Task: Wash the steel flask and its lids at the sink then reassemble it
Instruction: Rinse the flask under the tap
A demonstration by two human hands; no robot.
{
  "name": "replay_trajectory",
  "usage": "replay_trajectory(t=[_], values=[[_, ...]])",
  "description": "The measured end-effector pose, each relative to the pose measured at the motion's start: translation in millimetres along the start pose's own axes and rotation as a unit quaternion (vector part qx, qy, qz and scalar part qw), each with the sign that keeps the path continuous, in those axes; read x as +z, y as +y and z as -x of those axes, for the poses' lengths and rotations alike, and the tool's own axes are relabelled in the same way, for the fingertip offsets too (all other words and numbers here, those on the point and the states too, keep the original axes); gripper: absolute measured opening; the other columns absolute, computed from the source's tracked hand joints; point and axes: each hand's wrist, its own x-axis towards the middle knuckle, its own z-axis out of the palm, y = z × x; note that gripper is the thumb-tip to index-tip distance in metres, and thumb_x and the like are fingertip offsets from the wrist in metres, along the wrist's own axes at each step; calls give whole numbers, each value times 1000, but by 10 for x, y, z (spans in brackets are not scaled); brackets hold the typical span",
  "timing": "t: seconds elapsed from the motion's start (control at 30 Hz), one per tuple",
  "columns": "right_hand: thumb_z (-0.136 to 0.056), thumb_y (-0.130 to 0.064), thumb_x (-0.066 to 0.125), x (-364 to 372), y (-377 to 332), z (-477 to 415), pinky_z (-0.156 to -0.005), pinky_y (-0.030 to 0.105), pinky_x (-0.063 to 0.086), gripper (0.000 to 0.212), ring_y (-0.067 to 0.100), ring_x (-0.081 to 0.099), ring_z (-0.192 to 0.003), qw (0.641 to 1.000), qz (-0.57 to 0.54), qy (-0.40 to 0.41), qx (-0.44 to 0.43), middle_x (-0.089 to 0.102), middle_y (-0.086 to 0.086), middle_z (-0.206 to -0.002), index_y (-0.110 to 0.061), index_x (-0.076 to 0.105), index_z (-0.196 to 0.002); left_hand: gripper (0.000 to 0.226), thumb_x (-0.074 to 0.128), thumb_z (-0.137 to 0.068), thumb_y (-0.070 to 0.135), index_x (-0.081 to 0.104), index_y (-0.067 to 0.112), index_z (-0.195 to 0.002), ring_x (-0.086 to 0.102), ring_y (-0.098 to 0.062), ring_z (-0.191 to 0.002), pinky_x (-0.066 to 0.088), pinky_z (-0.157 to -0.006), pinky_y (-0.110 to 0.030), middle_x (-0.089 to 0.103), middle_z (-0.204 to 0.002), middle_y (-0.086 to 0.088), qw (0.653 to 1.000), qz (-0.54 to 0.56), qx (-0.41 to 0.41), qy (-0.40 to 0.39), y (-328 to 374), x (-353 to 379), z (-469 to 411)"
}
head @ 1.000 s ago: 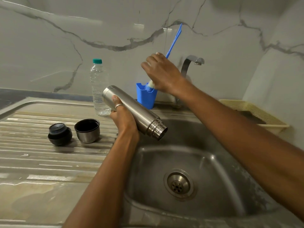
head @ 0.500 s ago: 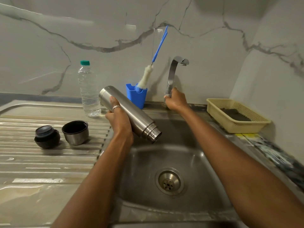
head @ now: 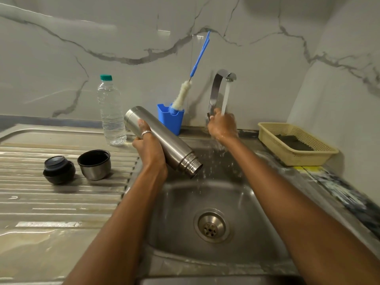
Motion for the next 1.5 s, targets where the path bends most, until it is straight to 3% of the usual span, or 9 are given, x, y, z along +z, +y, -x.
replay_trajectory(t=[0.33, 0.5, 0.6, 0.73, 0.87, 0.97, 1.07, 1.2, 1.5], values=[[-98, -8, 62, -147, -9, 393, -59, 27, 60, 14, 16, 69, -61, 937, -183, -262, 143, 73, 16, -89, 3, 68, -103, 60, 44, -100, 62, 40, 10, -131, 71, -20, -89, 62, -83, -41, 67, -112, -10, 1000, -3, -6, -7, -25, 20, 76], [-104, -49, 47, -378, 57, 890, -66, 33, 60, 37, 26, 72, -81, 914, -212, -299, 173, 73, 13, -92, -16, 62, -100, 58, 46, -102, 57, 39, 9, -133, 68, -14, -84, 59, -73, -33, 65, -104, -4, 999, 33, -37, 1, -99, 202, 223], [-97, -62, 52, -444, 186, 985, -84, 52, 61, 46, 37, 72, -99, 835, -403, -278, 252, 70, 21, -112, -19, 61, -109, 57, 44, -103, 56, 30, 11, -135, 63, -12, -79, 52, -61, -25, 58, -99, -2, 997, 44, -56, 19, -137, 419, 387], [-91, -48, 70, -486, 257, 961, -93, 56, 56, 43, 38, 66, -112, 742, -583, -195, 267, 65, 23, -121, -12, 61, -112, 79, 48, -100, 58, 10, 15, -154, 68, -21, -90, 61, -81, -38, 59, -116, -11, 990, 98, -92, 31, -266, 653, 492], [-70, -38, 91, -505, 374, 918, -80, 48, 63, 72, 34, 67, -106, 802, -522, -132, 257, 63, 19, -122, -10, 56, -126, 78, 53, -98, 58, 23, 12, -152, 69, -25, -96, 59, -92, -40, 62, -123, -15, 990, 47, -132, 19, -533, 663, 536], [-71, -40, 90, -578, 496, 875, -73, 39, 63, 75, 27, 68, -100, 824, -496, -64, 265, 66, 15, -117, -12, 51, -129, 55, 51, -98, 60, 51, 8, -115, 71, -23, -80, 63, -77, -37, 69, -98, -13, 972, -145, -175, -54, -575, 545, 536], [-65, -49, 90, -610, 562, 850, -88, 42, 58, 86, 27, 64, -107, 842, -465, -15, 272, 64, 11, -122, -16, 46, -132, 52, 45, -102, 58, 58, 10, -87, 58, -13, -60, 49, -54, -28, 62, -75, -5, 818, -568, 68, -65, -544, 451, 502], [-39, -68, 85, -473, 612, 824, -96, 47, 56, 97, 26, 66, -105, 872, -413, 13, 264, 70, 3, -113, -22, 58, -120, 37, 42, -105, 46, 56, 16, -90, 54, -16, -75, 45, -68, -30, 59, -88, -2, 700, -642, 285, -129, -556, 622, 403], [-79, -54, 80, -343, 652, 700, -84, 37, 57, 45, 20, 66, -93, 849, -459, 1, 261, 68, 4, -102, -22, 57, -101, 78, 16, -105, 62, 49, 4, -144, 62, -30, -115, 46, -105, -41, 59, -137, -22, 800, -487, -3, -350, -600, 964, 265]])
